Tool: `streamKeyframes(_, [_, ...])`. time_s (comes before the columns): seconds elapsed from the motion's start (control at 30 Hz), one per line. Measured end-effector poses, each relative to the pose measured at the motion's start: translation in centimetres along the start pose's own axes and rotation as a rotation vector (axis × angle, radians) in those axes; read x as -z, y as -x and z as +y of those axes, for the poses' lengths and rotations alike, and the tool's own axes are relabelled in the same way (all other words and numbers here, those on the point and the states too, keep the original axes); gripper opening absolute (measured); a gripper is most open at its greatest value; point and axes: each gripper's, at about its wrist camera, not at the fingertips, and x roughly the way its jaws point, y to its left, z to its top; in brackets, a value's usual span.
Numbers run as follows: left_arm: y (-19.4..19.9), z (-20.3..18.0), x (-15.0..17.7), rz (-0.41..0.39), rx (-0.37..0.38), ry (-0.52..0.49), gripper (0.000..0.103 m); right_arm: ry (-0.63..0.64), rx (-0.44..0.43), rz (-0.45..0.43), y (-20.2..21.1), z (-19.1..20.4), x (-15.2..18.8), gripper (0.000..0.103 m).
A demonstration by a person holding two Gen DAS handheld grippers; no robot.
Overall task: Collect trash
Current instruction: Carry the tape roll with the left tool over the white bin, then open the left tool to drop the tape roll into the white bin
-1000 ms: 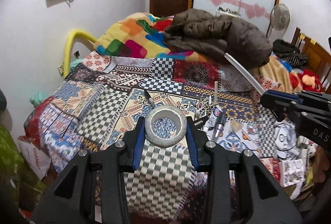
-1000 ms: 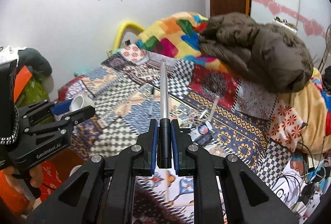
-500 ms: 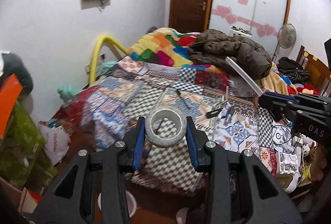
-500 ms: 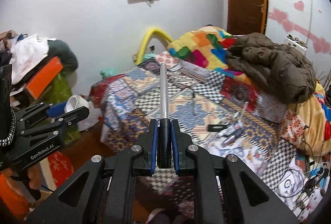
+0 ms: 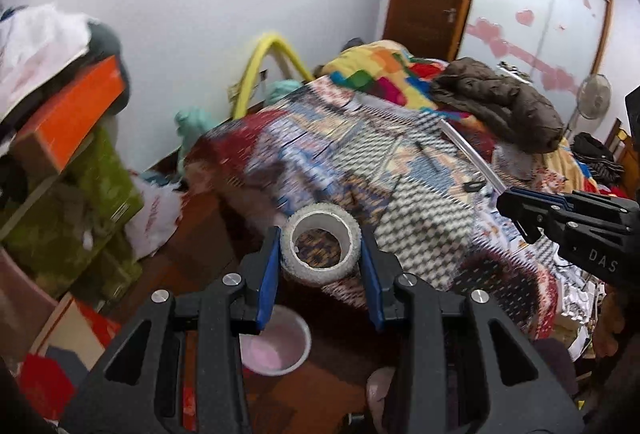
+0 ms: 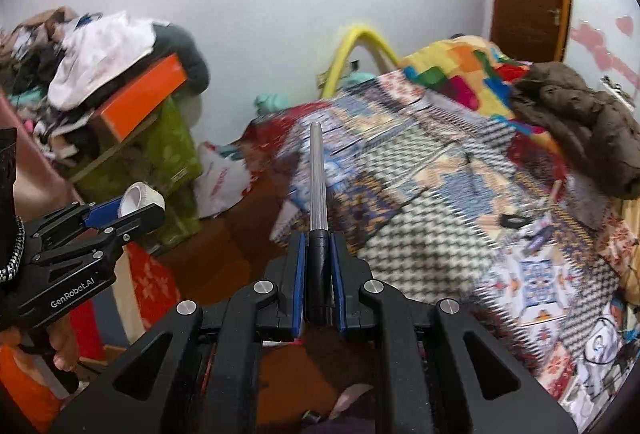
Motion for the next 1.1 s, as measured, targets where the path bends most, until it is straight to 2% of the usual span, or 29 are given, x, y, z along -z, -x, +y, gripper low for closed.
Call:
streamKeyframes(0.2, [-1.4,4.5,2.9,0.064,-0.041,0.068,0.037,0.034,-0.066,0.09,-4.3,4.5,1.4,0.012])
streamKeyframes(0.5, [-6.2,8.1,7.7,0.204,-0.076,0.142,0.037,0.077,-0.136,0.271,-11.4,8.5,3.9,0.012])
streamKeyframes(0.63, [-9.8,9.2,10.5,0.303,-0.057,0.209,0.037,0.093,-0.143,0.352,-14.6,9.0,5.2,0.012])
streamKeyframes(0.83, [-15.5,9.7,13.7,0.453,-0.049,0.247,0.037,0.097,-0.149,0.462,-19.4,8.9,6.7,0.012])
streamKeyframes(0.93, [-17.8,9.9,14.6,0.509,-0.028,0.273,0.037,0.095,-0.15,0.507,-21.7,8.9,7.1,0.012])
streamKeyframes(1.1, [-20.5,10.5,14.9,0.56,-0.025,0.279,0.037,0.086,-0.154,0.548,-24.4,8.5,7.0,0.012])
